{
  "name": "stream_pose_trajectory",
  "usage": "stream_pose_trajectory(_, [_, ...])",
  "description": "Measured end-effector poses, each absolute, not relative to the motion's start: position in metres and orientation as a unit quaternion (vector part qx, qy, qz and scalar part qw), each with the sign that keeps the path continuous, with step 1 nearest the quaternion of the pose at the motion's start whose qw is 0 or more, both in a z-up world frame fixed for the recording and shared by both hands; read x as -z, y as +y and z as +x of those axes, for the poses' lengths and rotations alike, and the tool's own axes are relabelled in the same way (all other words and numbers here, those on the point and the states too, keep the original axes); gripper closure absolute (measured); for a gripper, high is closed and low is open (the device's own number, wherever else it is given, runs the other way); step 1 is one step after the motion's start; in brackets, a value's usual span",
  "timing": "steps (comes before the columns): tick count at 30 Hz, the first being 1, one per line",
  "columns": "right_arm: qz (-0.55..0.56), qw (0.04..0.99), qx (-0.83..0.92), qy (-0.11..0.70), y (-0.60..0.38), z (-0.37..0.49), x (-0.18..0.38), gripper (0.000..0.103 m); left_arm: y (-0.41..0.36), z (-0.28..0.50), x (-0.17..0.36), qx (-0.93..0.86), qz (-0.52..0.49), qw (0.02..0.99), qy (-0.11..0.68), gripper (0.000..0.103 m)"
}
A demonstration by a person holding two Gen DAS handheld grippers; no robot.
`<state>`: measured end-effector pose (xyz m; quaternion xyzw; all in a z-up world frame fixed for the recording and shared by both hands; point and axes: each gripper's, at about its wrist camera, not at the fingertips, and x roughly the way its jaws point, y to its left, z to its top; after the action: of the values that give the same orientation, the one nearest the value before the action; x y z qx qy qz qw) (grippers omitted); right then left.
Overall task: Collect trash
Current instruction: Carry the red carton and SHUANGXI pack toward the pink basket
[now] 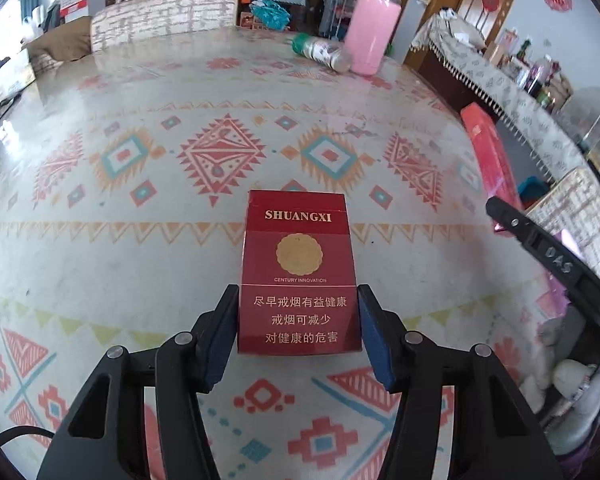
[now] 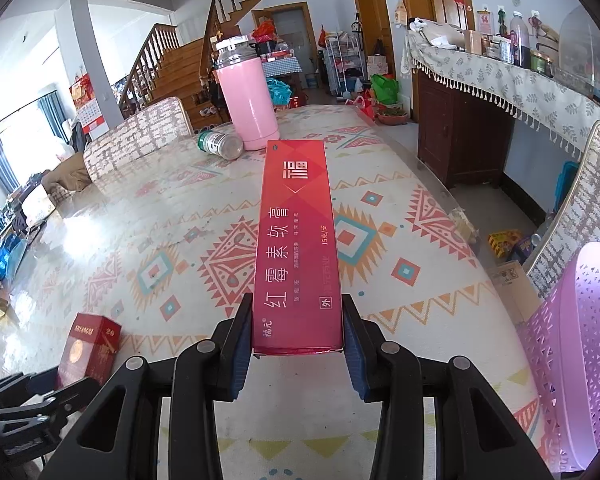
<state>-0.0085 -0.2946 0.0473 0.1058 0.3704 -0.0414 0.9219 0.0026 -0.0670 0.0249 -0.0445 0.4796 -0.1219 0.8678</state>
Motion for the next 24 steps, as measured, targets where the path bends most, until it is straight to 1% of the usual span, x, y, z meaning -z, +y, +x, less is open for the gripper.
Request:
stream_pose_trajectory(4, [0.102,0.923,0.042,0.37,-0.294,-0.009,-0.047,0.06,-0.054,-0.017,-0.041,0.13,-0.062,0.875,0.462,0.047])
stream_pose_trajectory(8, [0.099,0.924,0.042,0.367,-0.293,-0.01,-0.048,0.06,-0.047,-0.043,-0.059,0.121,-0.047,0.894,0.429,0.047])
stream_pose_trajectory(12, [0.095,0.927,0.044,0.36,-0.291,-0.014,-0.05,0.06,-0.039,-0.06,-0.071,0.118,-0.042,0.902,0.413,0.047])
stream_pose_trajectory(17, [0.098,0.929,0.038,0.355,-0.29,-0.022,-0.056,0.06,-0.023,-0.071,-0.075,0.111,-0.043,0.906,0.406,0.047])
stream_pose_trajectory(21, [0.128,0.924,0.018,0.361,-0.292,-0.045,-0.062,0.06,-0.009,-0.077,-0.076,0.105,-0.045,0.908,0.404,0.047])
stream_pose_trajectory(24, [0.125,0.925,0.007,0.36,-0.289,-0.067,-0.068,0.06,-0.005,-0.081,-0.074,0.107,-0.05,0.907,0.404,0.047])
